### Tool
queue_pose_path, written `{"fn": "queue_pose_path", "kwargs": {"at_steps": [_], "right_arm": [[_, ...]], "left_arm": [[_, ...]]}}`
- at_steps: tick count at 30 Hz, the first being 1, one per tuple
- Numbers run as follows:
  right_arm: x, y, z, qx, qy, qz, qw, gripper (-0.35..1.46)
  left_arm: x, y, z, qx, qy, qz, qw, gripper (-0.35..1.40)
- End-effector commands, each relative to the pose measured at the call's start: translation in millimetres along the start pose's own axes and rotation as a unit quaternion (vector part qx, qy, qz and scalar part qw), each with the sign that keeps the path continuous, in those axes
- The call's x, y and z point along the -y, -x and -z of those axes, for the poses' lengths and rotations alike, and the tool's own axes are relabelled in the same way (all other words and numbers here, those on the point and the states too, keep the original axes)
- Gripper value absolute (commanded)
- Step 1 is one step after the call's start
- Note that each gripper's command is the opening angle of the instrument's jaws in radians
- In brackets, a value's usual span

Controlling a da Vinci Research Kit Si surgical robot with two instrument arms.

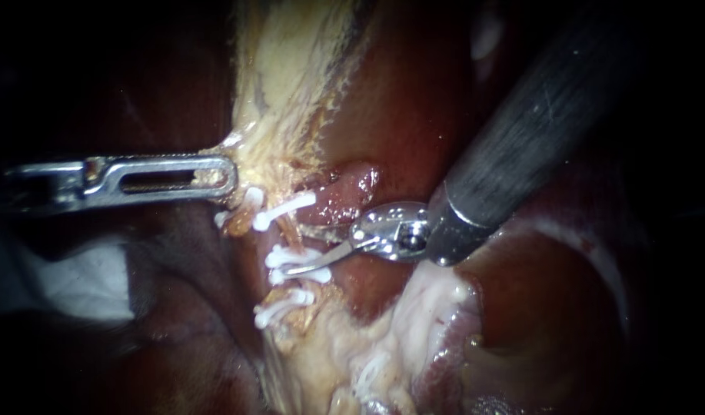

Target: Go to the cutting position right tube

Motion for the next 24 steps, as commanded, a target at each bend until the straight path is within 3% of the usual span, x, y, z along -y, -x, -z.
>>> {"fn": "queue_pose_path", "kwargs": {"at_steps": [1,8,24], "right_arm": [[0.1,-0.1,0.0,-0.001,-0.001,0.001,1.0,1.24],[0.5,-0.5,-0.1,-0.011,-0.019,-0.005,0.9997,1.24],[0.9,-1.4,-1.1,-0.023,-0.029,-0.01,0.9993,1.24]], "left_arm": [[0.0,0.0,0.0,0.0,-0.001,0.0,1.0,-0.35],[-0.5,0.2,0.1,-0.001,-0.002,0.0,1.0,-0.35],[-0.5,0.1,0.1,-0.001,-0.002,0.0,1.0,-0.35]]}}
